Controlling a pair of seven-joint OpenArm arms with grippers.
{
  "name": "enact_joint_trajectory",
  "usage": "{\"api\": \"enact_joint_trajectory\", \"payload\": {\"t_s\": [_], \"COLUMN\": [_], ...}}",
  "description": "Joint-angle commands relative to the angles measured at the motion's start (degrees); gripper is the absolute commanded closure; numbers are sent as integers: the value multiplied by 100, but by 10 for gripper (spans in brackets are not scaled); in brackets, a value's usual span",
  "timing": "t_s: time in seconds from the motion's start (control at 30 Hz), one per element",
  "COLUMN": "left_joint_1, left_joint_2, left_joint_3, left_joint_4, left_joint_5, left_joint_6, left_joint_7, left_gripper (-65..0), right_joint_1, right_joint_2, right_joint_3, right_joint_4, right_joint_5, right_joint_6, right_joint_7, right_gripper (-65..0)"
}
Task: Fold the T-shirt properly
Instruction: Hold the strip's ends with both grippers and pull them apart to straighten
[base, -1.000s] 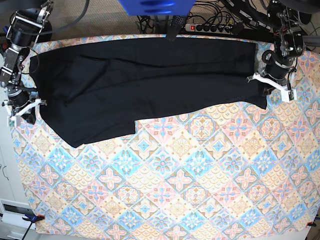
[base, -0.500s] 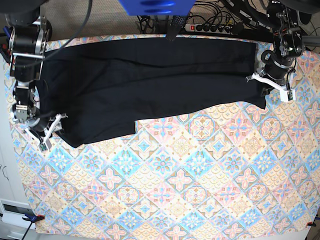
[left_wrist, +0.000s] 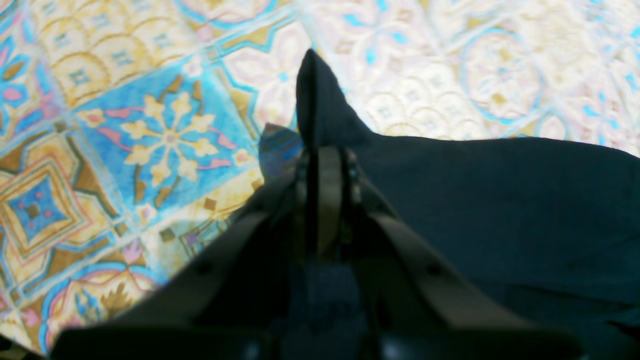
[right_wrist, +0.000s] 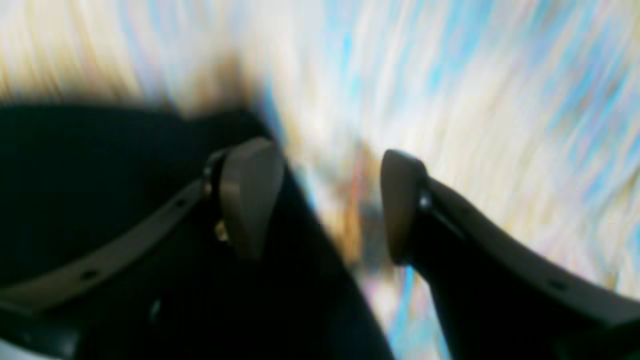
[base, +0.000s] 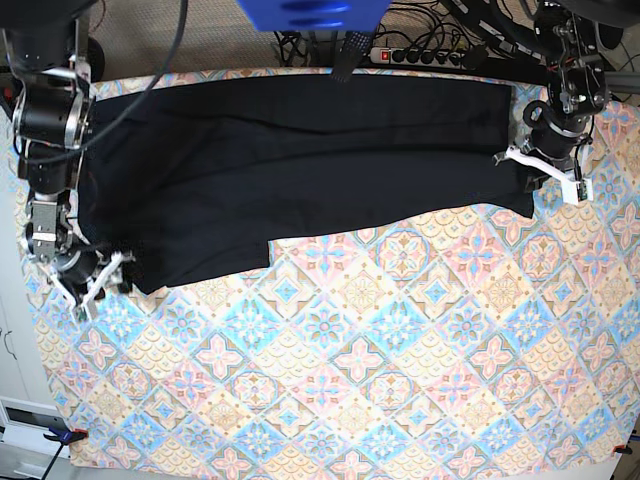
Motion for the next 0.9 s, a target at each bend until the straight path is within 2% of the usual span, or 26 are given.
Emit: {"api": "enact_joint_trajectory", "payload": {"t_s": [0.0, 0.27, 0.53, 0.63, 0.87], "left_joint_1": [-11, -11, -2, -2, -2], "left_joint_2": [-64, -64, -64, -64, -64], "left_joint_3": [-41, -41, -49, -58, -41], "left_joint_4": [80, 80, 80, 80, 80], "left_joint_5": [-36, -36, -36, -36, -36], "left_joint_6": [-17, -17, -17, -17, -17], "left_joint_7": [-117, -117, -117, -117, -117], "left_gripper": [0, 0, 0, 0, 0], "right_joint_1": [19, 19, 19, 19, 28], "right_joint_2": [125, 108, 99, 99, 99], "right_joint_3": [6, -899, -943, -952, -917], "right_joint_4": [-11, -11, -11, -20, -20], "right_joint_5": [-42, -33, -33, -33, -33], "right_joint_6": [23, 23, 23, 23, 23], "right_joint_7": [-18, 0, 0, 0, 8], "right_gripper": [-344, -342, -339, -288, -122]}}
